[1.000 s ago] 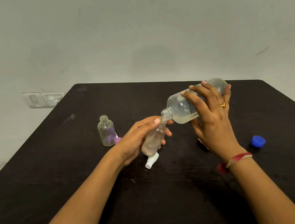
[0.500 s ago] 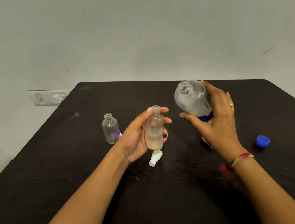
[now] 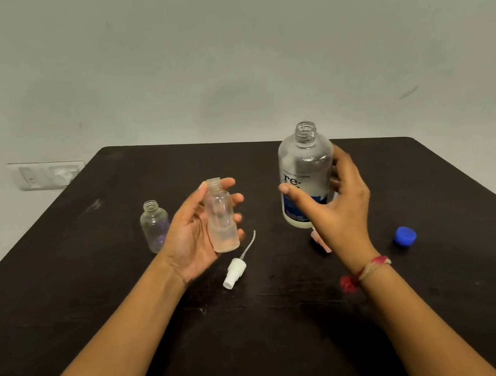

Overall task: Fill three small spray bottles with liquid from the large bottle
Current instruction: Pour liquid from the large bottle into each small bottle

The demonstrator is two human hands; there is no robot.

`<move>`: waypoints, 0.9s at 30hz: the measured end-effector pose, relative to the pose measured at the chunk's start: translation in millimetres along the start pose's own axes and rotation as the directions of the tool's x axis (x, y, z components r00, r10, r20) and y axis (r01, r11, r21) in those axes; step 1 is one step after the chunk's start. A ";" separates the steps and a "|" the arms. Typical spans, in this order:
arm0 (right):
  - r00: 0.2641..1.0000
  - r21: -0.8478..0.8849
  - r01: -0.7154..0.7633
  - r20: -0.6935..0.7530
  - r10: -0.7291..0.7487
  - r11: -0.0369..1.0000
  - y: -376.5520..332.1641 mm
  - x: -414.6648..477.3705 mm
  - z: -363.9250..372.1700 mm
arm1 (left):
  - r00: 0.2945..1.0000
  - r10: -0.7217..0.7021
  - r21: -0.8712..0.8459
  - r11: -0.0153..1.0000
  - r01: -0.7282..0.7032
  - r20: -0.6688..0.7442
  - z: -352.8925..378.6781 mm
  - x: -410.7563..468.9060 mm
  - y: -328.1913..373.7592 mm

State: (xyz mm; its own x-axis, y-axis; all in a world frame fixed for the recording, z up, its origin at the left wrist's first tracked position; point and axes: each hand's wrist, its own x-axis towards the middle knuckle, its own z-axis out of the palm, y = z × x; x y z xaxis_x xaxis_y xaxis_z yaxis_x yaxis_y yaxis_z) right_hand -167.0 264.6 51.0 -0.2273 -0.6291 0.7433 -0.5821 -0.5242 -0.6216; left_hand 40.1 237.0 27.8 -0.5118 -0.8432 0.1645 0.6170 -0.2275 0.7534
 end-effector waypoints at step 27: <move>0.909 -0.306 0.404 0.237 -0.342 0.862 2.7 -0.9 3.4 | 0.998 -0.039 0.336 0.942 0.018 0.056 16.7 -6.4 2.0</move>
State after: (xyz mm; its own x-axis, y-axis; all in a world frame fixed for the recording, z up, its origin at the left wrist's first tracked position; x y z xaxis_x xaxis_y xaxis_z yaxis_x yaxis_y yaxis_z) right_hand -165.7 261.8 47.7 0.1774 -0.5288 0.8300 -0.8326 -0.5303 -0.1599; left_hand 34.7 250.1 38.9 -0.5679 -0.8053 0.1701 0.3707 -0.0658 0.9264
